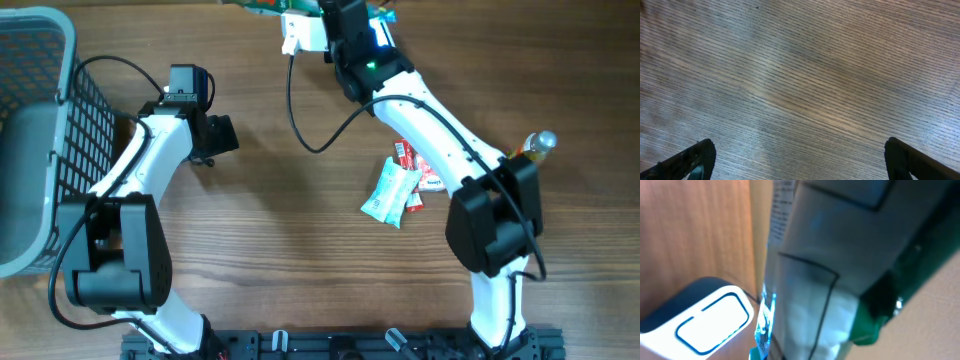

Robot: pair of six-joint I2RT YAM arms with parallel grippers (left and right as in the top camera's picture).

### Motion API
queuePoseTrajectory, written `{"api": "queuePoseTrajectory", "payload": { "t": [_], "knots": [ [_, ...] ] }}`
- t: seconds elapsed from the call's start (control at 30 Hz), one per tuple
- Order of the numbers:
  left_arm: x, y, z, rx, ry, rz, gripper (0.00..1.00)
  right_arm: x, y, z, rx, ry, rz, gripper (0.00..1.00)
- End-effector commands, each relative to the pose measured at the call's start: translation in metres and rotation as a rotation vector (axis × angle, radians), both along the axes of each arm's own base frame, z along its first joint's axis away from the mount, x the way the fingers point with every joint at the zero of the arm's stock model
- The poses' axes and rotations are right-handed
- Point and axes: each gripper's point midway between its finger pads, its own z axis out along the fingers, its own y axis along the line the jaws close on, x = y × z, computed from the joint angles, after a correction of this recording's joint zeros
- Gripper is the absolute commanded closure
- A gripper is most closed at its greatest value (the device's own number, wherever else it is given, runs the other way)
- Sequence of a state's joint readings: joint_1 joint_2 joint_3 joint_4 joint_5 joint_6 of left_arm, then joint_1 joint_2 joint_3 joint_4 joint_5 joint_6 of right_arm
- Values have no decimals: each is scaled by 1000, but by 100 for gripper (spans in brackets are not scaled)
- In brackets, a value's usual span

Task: Scan the item barcode
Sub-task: 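Hold the gloves package up in front of the white scanner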

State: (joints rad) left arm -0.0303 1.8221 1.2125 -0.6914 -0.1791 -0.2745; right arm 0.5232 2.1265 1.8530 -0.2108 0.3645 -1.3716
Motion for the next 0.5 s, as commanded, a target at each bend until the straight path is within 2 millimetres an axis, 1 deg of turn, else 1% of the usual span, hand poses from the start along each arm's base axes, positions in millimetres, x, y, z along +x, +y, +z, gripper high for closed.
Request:
{"api": "queuePoseTrajectory", "payload": {
  "t": [0.0, 0.1, 0.13, 0.23, 0.27, 0.3, 0.33, 0.47],
  "knots": [
    [-1, 5, 3, 14, -8, 5, 0, 17, -17, -14, -44, -13, -31, 96],
    [-1, 5, 3, 13, -8, 4, 0, 23, -21, -21, -39, -12, -33, 96],
    [-1, 5, 3, 13, -8, 4, 0, 26, -24, -27, -44, -10, -38, 96],
    [-1, 5, 3, 13, -8, 4, 0, 33, -30, -36, -46, -9, -49, 96],
    [-1, 5, 3, 13, -8, 4, 0, 34, -29, -44, -48, 4, -44, 96],
    [-1, 5, 3, 14, -8, 5, 0, 34, -29, -46, -39, 9, -44, 96],
    [-1, 5, 3, 13, -8, 4, 0, 35, -27, -53, -27, 20, -35, 96],
    [-1, 5, 3, 14, -8, 5, 0, 35, -19, -63, 14, 43, -10, 96]
  ]
}}
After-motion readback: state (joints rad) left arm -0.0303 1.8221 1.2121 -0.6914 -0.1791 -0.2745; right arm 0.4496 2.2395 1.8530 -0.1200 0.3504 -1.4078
